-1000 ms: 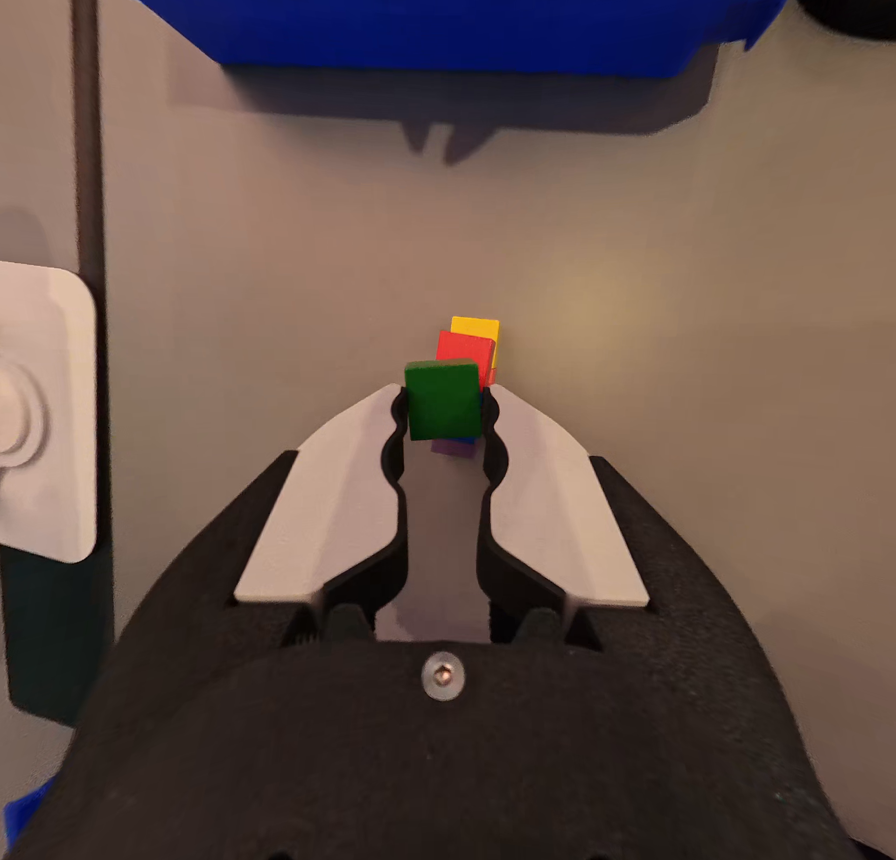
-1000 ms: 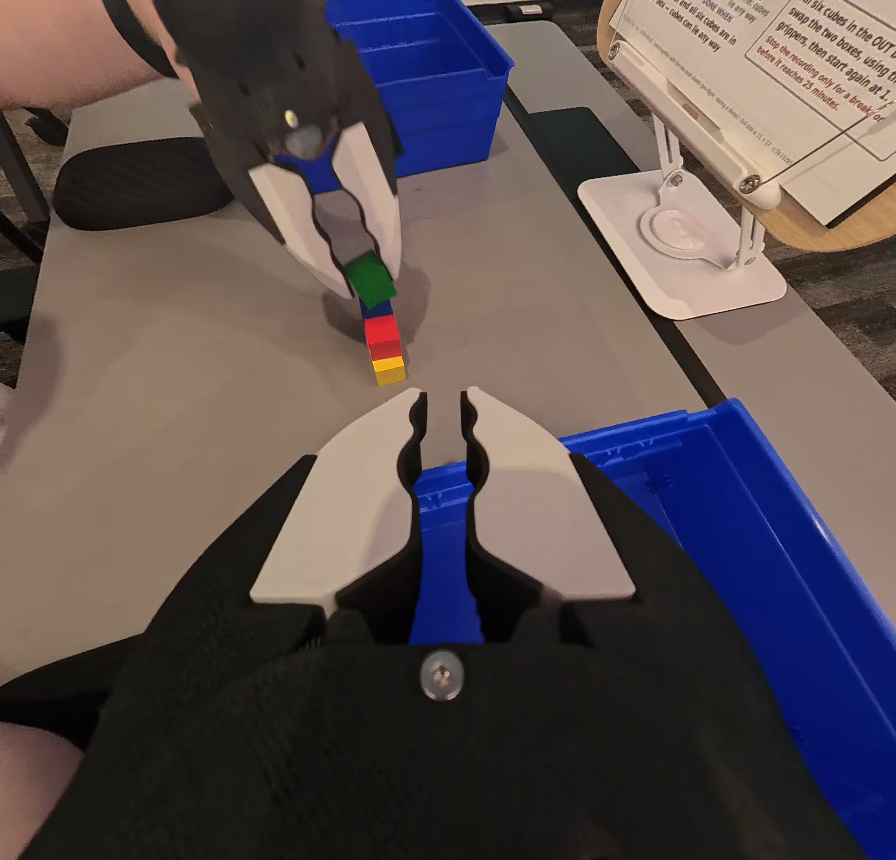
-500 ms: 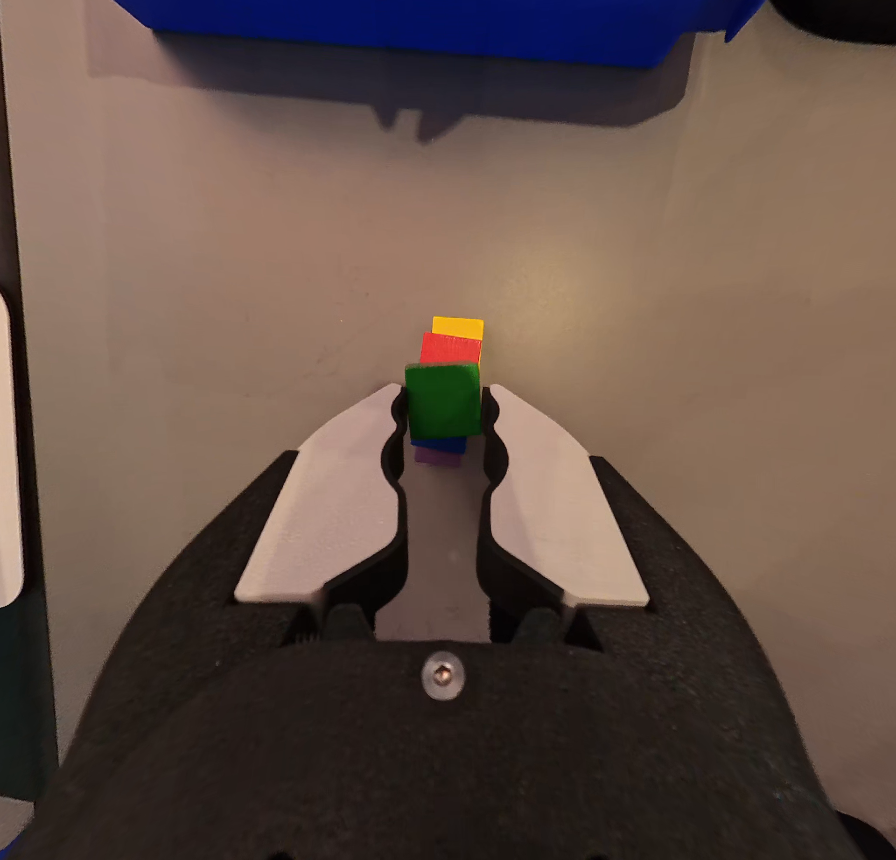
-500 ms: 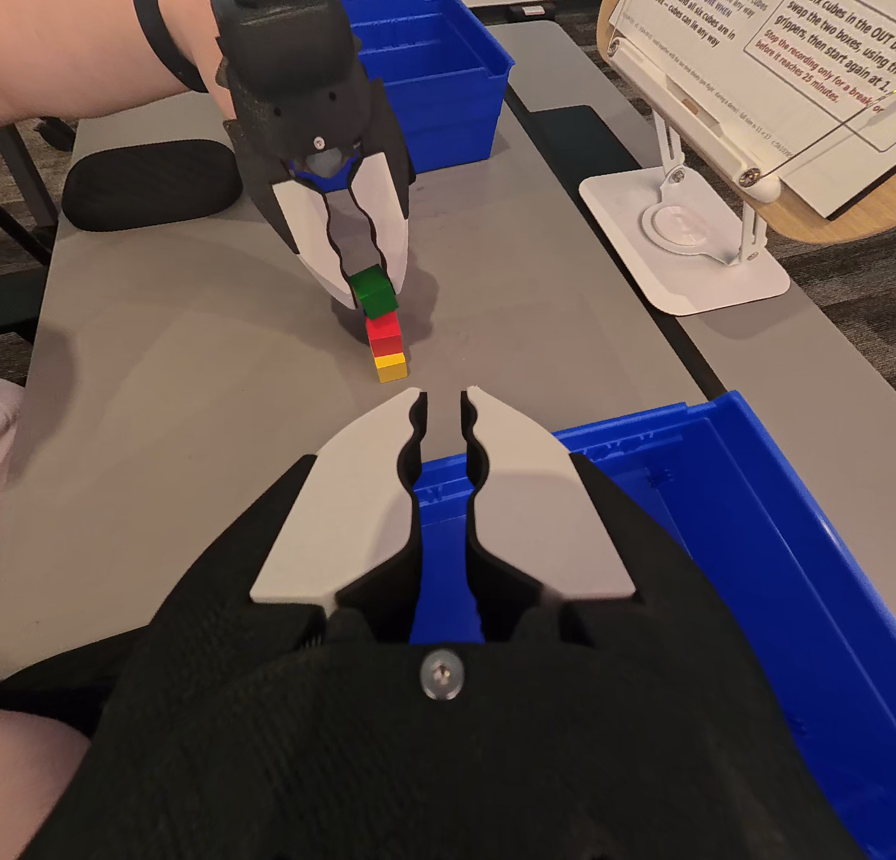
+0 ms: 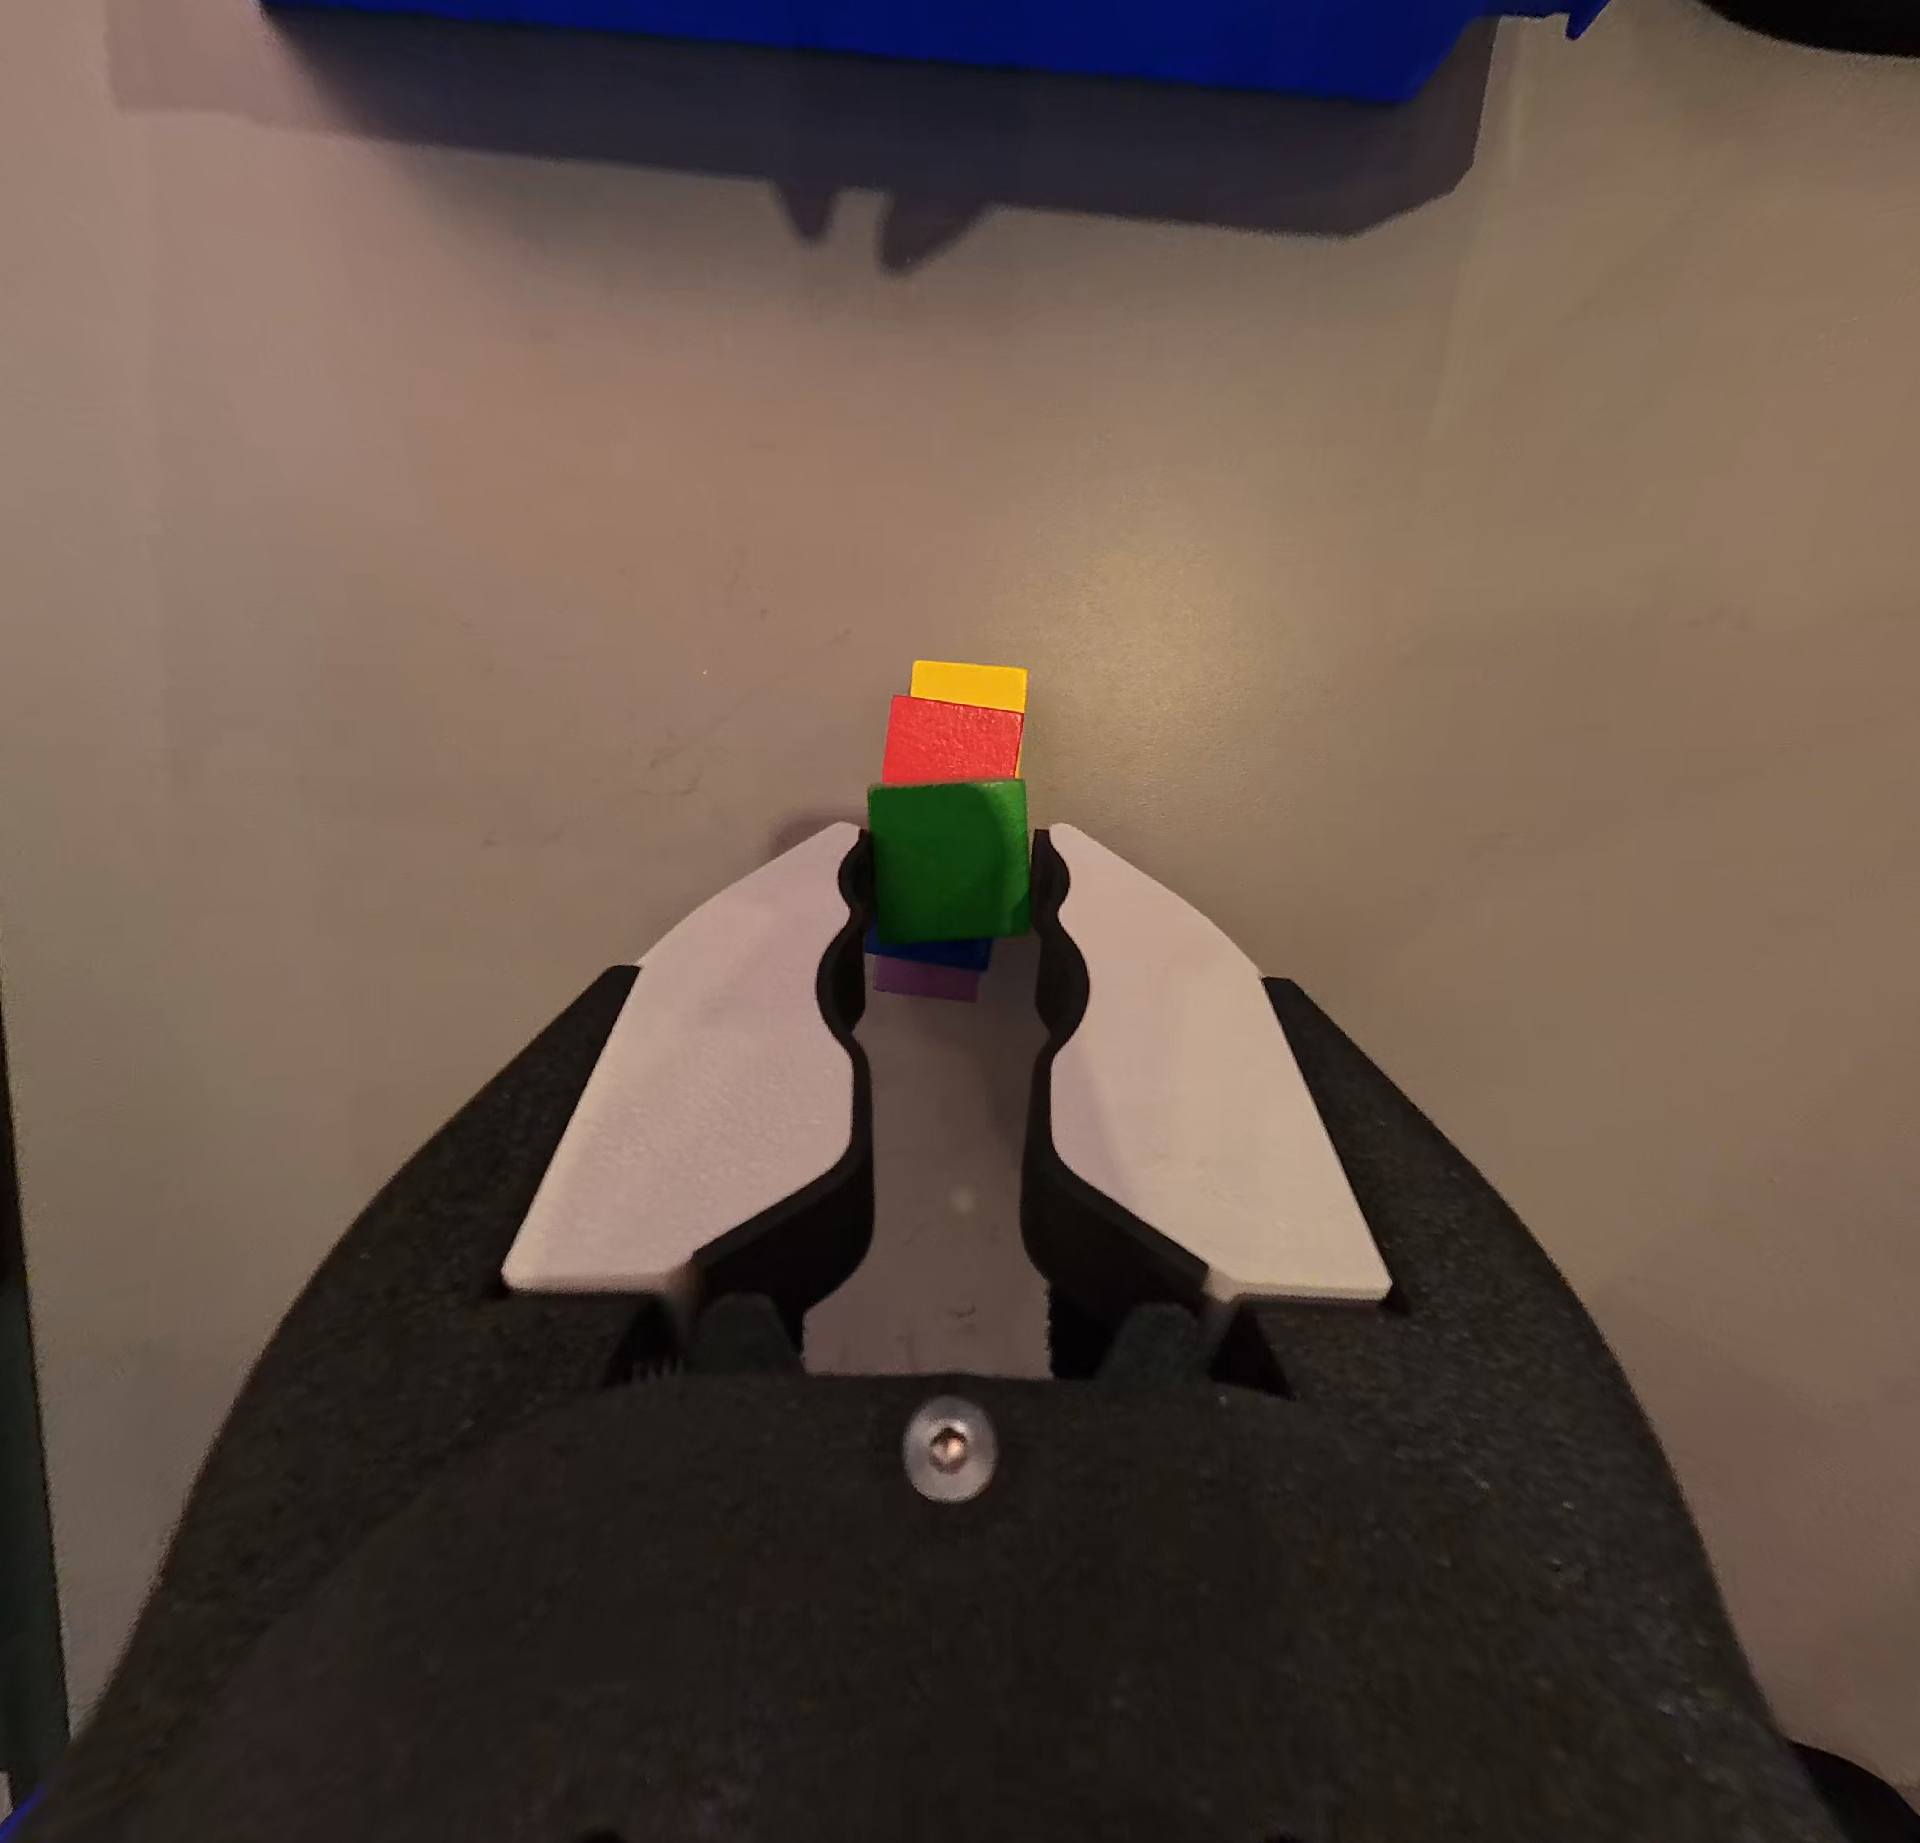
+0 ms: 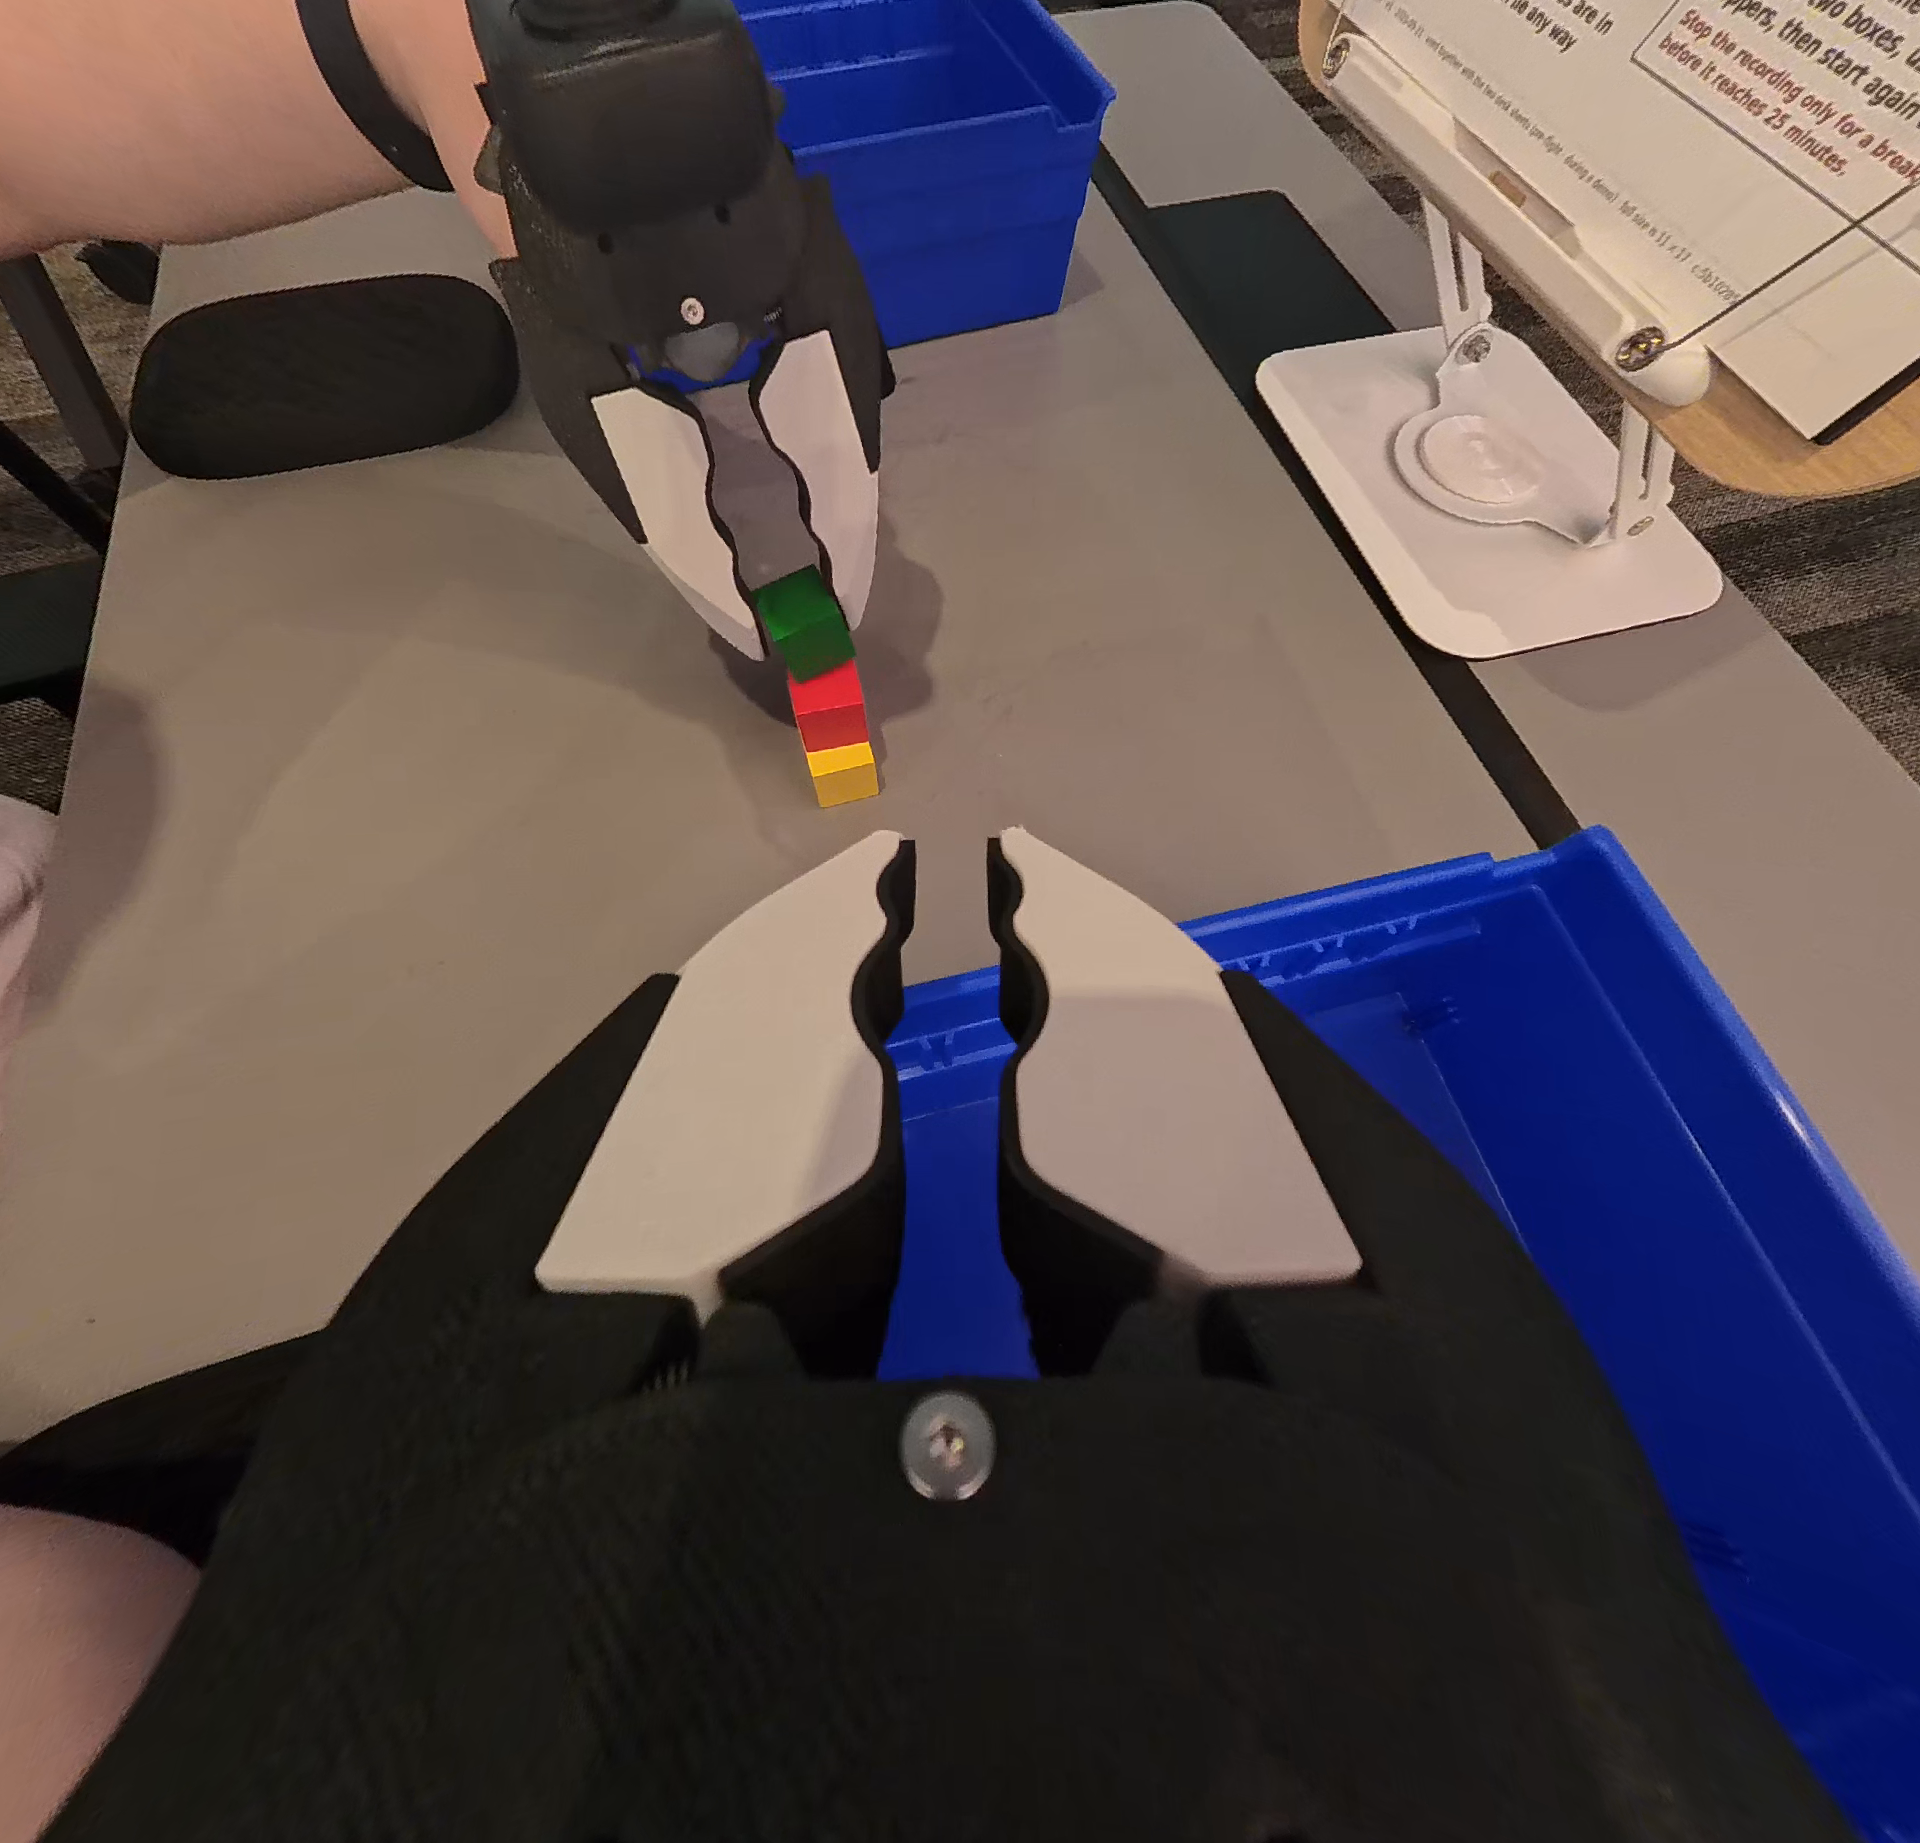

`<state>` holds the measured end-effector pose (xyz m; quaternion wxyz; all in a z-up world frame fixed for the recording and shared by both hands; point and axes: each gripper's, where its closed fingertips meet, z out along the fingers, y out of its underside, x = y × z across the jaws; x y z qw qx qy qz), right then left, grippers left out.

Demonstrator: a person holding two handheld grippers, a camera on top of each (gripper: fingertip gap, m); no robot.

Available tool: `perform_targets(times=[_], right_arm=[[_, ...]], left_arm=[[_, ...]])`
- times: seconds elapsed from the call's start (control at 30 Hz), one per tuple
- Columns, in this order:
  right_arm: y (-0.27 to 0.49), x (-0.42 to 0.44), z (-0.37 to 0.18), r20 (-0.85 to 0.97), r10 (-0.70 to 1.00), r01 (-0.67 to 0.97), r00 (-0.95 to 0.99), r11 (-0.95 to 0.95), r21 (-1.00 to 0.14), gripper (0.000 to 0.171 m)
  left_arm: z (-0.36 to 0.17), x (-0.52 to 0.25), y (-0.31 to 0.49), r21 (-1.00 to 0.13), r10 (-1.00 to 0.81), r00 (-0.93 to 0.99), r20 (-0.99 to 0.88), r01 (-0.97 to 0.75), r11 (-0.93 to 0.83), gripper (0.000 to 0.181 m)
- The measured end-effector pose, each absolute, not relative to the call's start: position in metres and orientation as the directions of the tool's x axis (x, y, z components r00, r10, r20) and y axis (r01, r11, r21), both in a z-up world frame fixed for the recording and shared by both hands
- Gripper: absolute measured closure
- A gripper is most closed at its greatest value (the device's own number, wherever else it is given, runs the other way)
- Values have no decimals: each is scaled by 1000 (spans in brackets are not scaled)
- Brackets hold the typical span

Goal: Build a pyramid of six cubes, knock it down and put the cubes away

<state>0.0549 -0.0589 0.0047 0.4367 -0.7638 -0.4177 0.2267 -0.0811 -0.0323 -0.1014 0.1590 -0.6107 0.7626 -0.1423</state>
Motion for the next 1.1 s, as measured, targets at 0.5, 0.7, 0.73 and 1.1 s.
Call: perform_targets(times=[0.5, 0.7, 0.73, 1.1], right_arm=[[-59, 54, 0, 6, 839, 450, 544, -285, -846, 157], [-59, 54, -2, 2, 841, 455, 542, -292, -841, 157], [-59, 54, -2, 1, 841, 456, 541, -292, -841, 157], [-59, 56, -3, -3, 842, 457, 539, -295, -839, 157]], left_arm=[[-103, -80, -32, -411, -977, -204, -66, -887, 213, 153], [-108, -83, -29, -383, -977, -199, -75, -899, 212, 142], [-107, -82, -27, -383, -977, -193, -87, -899, 212, 139], [3, -76, -47, -658, -974, -160, -161, -718, 226, 135]])
